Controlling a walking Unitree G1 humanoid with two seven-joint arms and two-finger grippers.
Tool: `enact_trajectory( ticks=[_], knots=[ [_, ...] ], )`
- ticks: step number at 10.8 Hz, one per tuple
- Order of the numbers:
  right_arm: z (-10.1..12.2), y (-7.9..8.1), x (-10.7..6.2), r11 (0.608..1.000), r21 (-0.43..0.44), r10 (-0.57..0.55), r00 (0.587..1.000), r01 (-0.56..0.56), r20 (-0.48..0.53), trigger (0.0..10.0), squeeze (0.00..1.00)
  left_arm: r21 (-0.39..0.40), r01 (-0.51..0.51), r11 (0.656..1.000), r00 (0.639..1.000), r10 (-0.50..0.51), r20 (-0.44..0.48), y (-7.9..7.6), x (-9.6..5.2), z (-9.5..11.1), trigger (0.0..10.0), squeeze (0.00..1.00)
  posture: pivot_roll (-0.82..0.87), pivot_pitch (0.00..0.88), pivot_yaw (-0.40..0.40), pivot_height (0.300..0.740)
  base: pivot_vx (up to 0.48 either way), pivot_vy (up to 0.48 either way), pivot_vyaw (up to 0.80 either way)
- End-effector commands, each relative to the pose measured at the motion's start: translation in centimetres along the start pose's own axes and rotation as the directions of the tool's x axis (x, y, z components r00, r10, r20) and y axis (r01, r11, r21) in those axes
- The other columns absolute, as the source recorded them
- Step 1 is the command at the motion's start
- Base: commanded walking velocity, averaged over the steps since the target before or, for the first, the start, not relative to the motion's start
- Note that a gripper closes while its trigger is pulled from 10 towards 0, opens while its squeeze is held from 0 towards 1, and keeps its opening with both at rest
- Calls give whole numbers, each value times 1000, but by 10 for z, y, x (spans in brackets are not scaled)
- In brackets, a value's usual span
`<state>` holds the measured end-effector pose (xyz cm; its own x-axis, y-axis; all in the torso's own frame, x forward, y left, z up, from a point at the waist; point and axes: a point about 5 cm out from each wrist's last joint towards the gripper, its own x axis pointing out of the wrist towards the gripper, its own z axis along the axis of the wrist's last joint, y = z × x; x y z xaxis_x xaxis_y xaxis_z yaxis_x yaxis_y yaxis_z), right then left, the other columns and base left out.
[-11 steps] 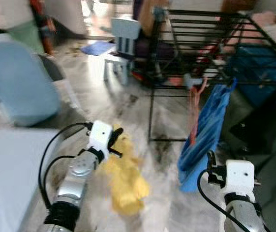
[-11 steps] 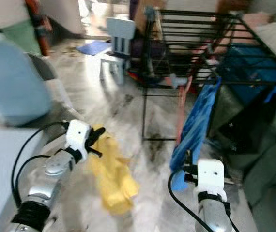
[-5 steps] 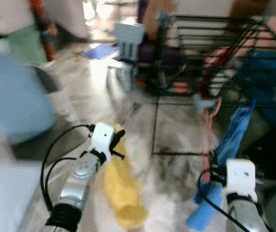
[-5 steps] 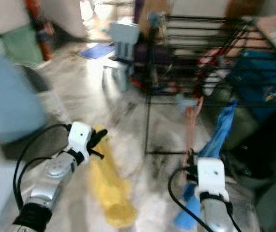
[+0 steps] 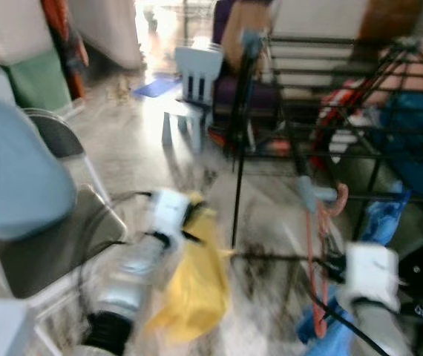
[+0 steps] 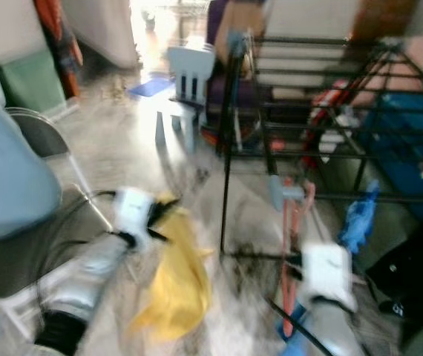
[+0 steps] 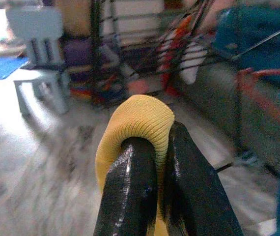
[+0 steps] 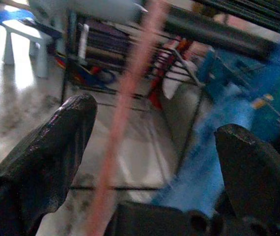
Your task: Hang hanger
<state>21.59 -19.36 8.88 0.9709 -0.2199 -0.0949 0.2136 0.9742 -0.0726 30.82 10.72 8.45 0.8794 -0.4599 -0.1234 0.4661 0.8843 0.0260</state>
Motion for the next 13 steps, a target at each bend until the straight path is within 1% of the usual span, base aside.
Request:
enact_trajectory(
  ticks=[1, 2, 3, 4, 6, 7, 8, 9, 10, 13],
  knots=[
    [-4, -6, -2, 1000, -8, -12, 1000, 12, -20, 10000, 0, 6, 28, 1000, 999, -29, 37, -11, 8, 11, 10000, 0, 1, 0, -43, 740, 0, 0, 0],
    [-3, -3, -3, 1000, 15, 0, 1000, 0, -11, 10000, 0, -22, 20, 1000, 1000, -20, 22, -11, 8, 9, 10000, 0, 2, 0, -44, 740, 0, 0, 0],
    [-7, -1, -4, 1000, 14, 4, 999, -3, -41, 10000, 0, -28, 32, 999, 999, -32, 23, -13, 9, 10, 10000, 0, 5, 0, -46, 740, 0, 0, 0],
    [-9, 1, -4, 1000, 27, 17, 998, -16, -67, 10000, 0, -33, 44, 998, 999, -43, 28, -14, 9, 10, 10000, 0, 5, 0, -47, 740, 0, 375, 0],
    [-13, 0, -4, 1000, 7, 2, 995, -1, -101, 10000, 0, -37, 52, 998, 998, -52, 26, -15, 9, 10, 10000, 0, 4, 0, -47, 740, 0, 362, 0],
    [-17, -1, -4, 1000, 3, -3, 990, 3, -144, 10000, 0, -27, 56, 998, 998, -55, 27, -16, 9, 11, 10000, 0, 3, 0, -48, 740, 0, 0, 0],
    [-22, 1, -6, 1000, 18, 11, 982, -8, -190, 10000, 0, -27, 57, 998, 998, -57, 24, -17, 9, 10, 10000, 0, 2, 0, -47, 740, 0, 0, 0],
    [-25, 2, -8, 1000, 11, 13, 976, -11, -218, 10000, 0, -26, 61, 998, 998, -60, 23, -17, 9, 10, 10000, 0, -1, 0, -46, 740, 0, 0, 0],
    [-26, 1, -8, 1000, 2, -5, 974, 6, -226, 10000, 0, -26, 64, 998, 998, -64, 22, -18, 9, 10, 10000, 0, -1, 0, -45, 740, 0, 0, 0],
    [-19, -9, -6, 998, -35, -66, 980, 61, -190, 10000, 0, -28, 69, 997, 997, -69, 18, -19, 9, 10, 10000, 0, -2, 0, -46, 740, 0, 0, 0]
  ],
)
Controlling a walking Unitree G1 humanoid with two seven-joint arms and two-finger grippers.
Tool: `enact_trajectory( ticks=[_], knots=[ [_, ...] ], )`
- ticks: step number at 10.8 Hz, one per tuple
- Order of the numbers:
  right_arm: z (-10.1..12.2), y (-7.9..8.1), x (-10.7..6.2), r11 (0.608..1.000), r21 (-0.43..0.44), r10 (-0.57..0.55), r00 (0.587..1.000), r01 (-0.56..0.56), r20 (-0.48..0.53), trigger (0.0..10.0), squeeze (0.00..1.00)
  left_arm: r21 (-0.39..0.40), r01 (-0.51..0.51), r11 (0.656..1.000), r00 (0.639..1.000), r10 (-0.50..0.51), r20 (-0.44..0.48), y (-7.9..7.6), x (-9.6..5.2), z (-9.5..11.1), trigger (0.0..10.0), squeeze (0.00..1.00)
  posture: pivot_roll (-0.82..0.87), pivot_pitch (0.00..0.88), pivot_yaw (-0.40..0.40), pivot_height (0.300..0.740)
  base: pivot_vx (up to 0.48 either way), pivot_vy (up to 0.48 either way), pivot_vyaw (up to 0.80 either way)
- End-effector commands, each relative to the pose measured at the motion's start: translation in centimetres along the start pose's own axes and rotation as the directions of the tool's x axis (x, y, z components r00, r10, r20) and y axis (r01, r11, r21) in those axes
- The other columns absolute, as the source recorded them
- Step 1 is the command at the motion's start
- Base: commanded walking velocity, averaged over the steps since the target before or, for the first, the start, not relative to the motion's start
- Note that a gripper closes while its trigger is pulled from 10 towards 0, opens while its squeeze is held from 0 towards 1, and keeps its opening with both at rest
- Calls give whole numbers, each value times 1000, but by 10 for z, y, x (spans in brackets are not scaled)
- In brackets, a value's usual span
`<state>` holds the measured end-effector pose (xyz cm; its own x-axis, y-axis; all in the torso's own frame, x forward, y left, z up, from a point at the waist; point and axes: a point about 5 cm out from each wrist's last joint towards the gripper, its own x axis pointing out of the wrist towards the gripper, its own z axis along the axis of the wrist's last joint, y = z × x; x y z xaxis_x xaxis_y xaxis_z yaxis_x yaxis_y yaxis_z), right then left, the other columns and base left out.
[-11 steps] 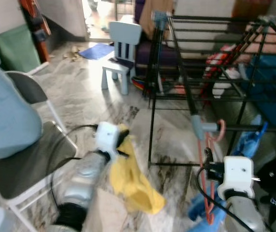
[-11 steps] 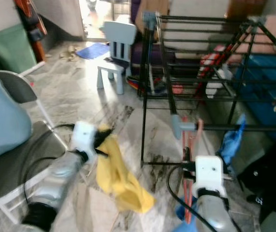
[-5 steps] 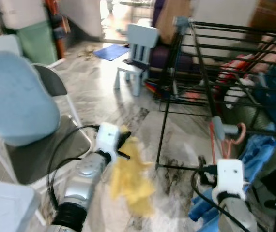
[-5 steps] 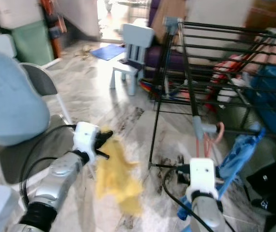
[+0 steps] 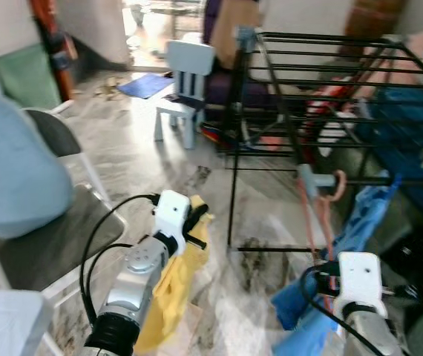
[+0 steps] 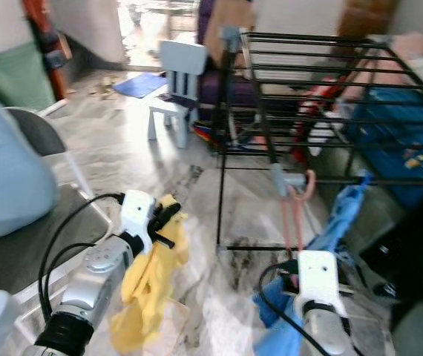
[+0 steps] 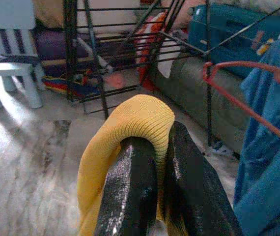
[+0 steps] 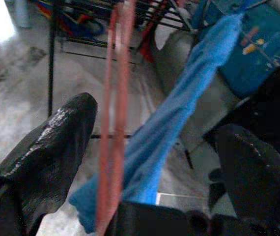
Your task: Hang hanger
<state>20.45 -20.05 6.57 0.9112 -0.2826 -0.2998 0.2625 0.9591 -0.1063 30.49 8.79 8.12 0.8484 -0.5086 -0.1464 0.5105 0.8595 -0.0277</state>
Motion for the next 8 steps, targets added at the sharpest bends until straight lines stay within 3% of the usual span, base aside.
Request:
enact_trajectory(
  ticks=[1, 5, 8],
  knots=[
    [4, -4, 2, 1000, -7, -11, 1000, 11, 9, 10000, 0, 20, 13, 1000, 999, -14, 38, -1, 3, 12, 10000, 0, -2, 0, -46, 740, 0, 0, 0],
    [10, 10, 21, 997, 12, 77, 997, -77, -4, 10000, 0, 25, 13, 1000, 999, -14, 31, -1, 5, 12, 10000, 0, -4, 0, -45, 740, 0, 0, 0],
    [3, 17, 33, 993, 3, 121, 989, -121, -87, 10000, 0, 23, 9, 1000, 1000, -9, 28, -1, 5, 12, 10000, 0, -3, 0, -46, 740, 0, 0, 0]
  ],
)
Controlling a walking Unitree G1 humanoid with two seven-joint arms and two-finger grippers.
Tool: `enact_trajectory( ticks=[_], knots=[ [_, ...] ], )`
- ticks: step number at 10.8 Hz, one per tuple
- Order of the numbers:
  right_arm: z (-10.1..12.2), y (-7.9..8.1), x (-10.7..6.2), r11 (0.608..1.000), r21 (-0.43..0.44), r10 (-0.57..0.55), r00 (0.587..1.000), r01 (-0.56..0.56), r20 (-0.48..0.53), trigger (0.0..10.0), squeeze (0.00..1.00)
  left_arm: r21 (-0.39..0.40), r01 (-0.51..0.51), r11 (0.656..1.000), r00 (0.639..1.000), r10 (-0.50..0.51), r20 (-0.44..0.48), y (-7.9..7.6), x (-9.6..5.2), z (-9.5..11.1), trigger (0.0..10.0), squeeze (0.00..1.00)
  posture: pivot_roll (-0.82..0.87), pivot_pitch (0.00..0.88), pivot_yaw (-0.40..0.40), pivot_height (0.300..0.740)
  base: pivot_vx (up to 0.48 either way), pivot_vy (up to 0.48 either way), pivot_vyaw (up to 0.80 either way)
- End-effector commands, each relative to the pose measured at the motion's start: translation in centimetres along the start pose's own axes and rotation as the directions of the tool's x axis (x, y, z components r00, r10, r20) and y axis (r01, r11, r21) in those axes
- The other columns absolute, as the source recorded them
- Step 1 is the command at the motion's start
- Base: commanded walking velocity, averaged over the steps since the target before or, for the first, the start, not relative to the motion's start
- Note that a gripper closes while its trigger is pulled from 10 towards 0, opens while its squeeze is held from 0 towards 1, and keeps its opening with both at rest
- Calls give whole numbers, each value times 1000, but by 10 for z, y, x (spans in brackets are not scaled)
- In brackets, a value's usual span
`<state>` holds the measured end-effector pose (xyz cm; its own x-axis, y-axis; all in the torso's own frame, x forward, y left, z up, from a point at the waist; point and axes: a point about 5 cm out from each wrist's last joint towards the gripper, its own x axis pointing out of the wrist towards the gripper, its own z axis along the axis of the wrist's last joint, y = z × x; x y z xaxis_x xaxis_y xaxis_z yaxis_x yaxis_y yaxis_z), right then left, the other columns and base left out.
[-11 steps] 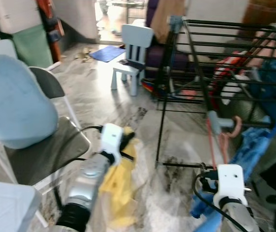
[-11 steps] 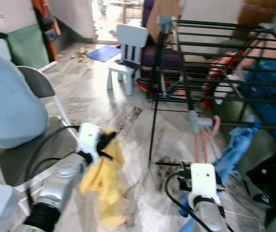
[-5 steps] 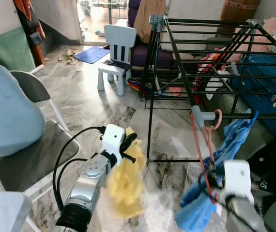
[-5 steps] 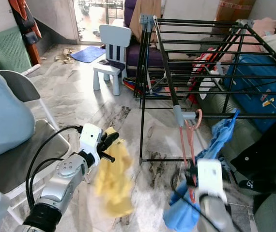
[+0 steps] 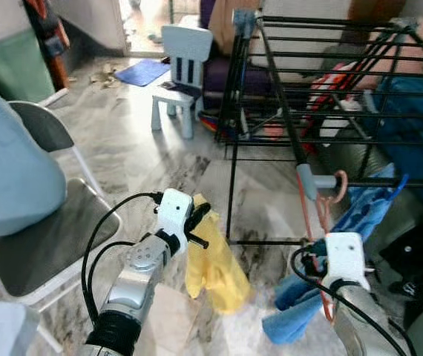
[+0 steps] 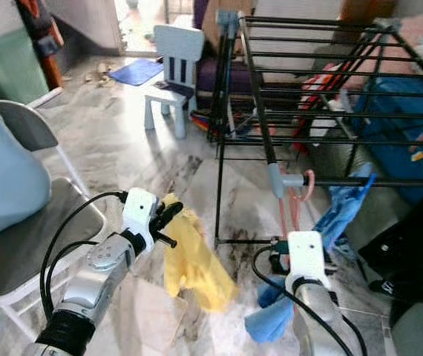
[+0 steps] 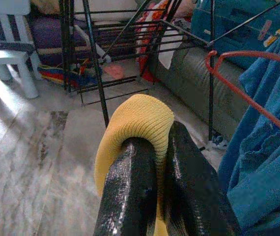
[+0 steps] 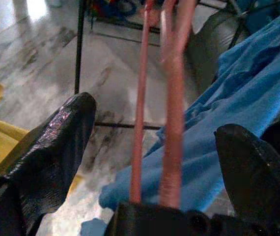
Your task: Hang hanger
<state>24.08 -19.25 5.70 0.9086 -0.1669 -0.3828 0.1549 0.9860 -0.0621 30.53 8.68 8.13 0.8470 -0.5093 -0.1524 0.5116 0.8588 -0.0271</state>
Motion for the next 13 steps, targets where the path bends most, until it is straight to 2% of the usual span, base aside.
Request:
enact_trajectory(
  ticks=[1, 2, 10, 13],
  knots=[
    [0, 1, 3, 1000, 13, 14, 1000, -14, -6, 1373, 0, 19, 7, 1000, 999, -7, 33, 0, 4, 11, 10000, 0, -4, 0, -45, 740, 0, 0, 0],
    [0, 2, 3, 1000, 0, 13, 1000, -13, -19, 0, 0, 19, 9, 1000, 999, -9, 32, -1, 4, 11, 10000, 0, -4, 0, -44, 740, 0, 0, 0],
    [-4, -5, 7, 998, -11, -58, 997, 57, -49, 0, 0, 15, 21, 1000, 1000, -21, 22, -4, 6, 10, 10000, 0, -7, 0, -44, 740, 0, 0, 0],
    [-5, -9, 8, 997, -17, -77, 996, 76, -50, 353, 0, 11, 22, 1000, 1000, -22, 21, -6, 6, 9, 10000, 0, -7, 0, -48, 740, 0, 0, 0]
  ],
)
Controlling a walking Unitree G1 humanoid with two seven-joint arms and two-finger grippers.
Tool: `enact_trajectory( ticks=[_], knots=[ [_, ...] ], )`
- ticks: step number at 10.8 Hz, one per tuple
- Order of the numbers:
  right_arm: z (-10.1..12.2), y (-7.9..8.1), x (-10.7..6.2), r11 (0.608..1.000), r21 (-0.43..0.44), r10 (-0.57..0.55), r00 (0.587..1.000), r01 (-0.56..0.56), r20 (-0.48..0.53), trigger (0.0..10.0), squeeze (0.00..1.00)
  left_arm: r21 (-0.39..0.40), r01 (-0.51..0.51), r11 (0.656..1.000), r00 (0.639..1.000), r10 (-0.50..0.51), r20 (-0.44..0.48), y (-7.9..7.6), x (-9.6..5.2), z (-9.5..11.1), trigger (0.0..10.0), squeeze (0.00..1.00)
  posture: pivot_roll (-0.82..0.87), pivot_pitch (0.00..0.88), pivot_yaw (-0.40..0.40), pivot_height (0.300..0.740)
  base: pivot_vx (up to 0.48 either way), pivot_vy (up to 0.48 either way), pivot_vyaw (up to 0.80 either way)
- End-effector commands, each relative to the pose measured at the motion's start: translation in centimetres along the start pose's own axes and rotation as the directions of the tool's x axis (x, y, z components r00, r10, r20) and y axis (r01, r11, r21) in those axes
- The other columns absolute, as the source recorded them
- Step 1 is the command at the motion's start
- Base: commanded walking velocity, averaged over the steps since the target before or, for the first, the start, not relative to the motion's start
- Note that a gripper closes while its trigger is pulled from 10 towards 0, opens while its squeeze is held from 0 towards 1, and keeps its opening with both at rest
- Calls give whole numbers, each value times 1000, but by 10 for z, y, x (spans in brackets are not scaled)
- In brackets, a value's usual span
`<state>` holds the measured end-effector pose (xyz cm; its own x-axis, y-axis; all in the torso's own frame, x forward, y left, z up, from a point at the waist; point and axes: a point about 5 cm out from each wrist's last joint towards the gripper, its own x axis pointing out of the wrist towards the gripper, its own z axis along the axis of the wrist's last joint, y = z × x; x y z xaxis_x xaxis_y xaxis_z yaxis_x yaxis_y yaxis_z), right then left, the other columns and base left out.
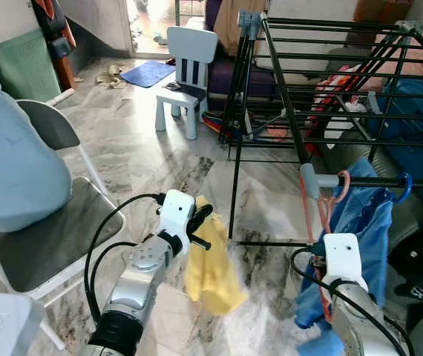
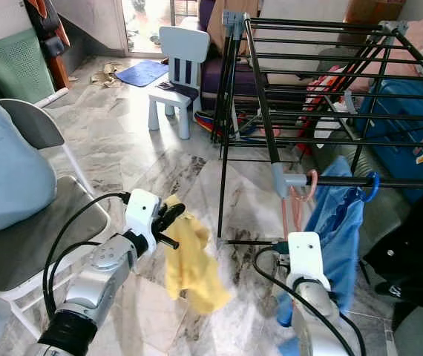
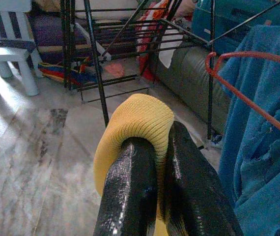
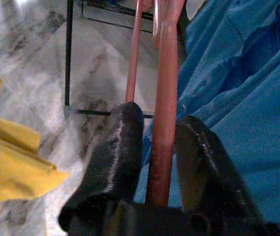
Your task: Hang hanger
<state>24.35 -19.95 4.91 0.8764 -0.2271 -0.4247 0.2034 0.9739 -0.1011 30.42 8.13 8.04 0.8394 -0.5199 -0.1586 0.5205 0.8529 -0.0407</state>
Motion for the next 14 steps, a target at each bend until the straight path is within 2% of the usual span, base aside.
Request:
enact_trajectory(
  ticks=[1, 6, 7, 9, 10, 11, 12, 13, 14],
  knots=[
    [1, -5, 2, 1000, -2, -21, 1000, 21, 1, 392, 0, 22, 10, 1000, 1000, -11, 28, -1, 4, 10, 10000, 0, -8, 0, -49, 740, 0, 0, 0],
    [-2, -9, 2, 999, -24, -34, 999, 34, -7, 1216, 0, 15, 12, 1000, 1000, -13, 25, -3, 5, 9, 10000, 0, -11, 0, -51, 740, 0, 0, 0],
    [-2, -10, 2, 999, -26, -36, 999, 36, -8, 784, 0, 13, 12, 1000, 1000, -12, 24, -2, 5, 9, 10000, 0, -12, 0, -51, 740, 0, 0, 0],
    [1, -10, 2, 1000, -19, -18, 1000, 19, 22, 745, 0, 16, 11, 1000, 1000, -12, 25, -3, 5, 9, 10000, 0, -12, 0, -51, 740, 0, 0, 0],
    [2, -10, 0, 1000, -20, -14, 999, 14, 30, 3569, 0, 17, 11, 1000, 1000, -11, 24, -3, 5, 9, 10000, 0, -12, 0, -51, 740, 0, 0, 0],
    [-1, -13, -1, 1000, -25, -18, 1000, 18, 18, 10000, 0, 18, 17, 1000, 1000, -17, 21, -4, 6, 9, 10000, 0, -15, 0, -50, 740, 0, 0, 0],
    [-1, -14, -1, 999, -27, -25, 1000, 25, 18, 10000, 376, 19, 18, 1000, 1000, -19, 19, -4, 6, 9, 10000, 0, -15, 0, -50, 740, 0, 0, 0],
    [-1, -16, -1, 999, -30, -30, 999, 30, 22, 10000, 1000, 19, 21, 1000, 1000, -22, 17, -4, 6, 9, 10000, 0, -15, 0, -49, 740, 0, 0, 0],
    [0, -19, -1, 998, -36, -49, 998, 49, 26, 10000, 1000, 19, 24, 1000, 1000, -24, 14, -5, 6, 8, 10000, 0, -16, 0, -49, 740, 0, 0, 0]
  ],
)
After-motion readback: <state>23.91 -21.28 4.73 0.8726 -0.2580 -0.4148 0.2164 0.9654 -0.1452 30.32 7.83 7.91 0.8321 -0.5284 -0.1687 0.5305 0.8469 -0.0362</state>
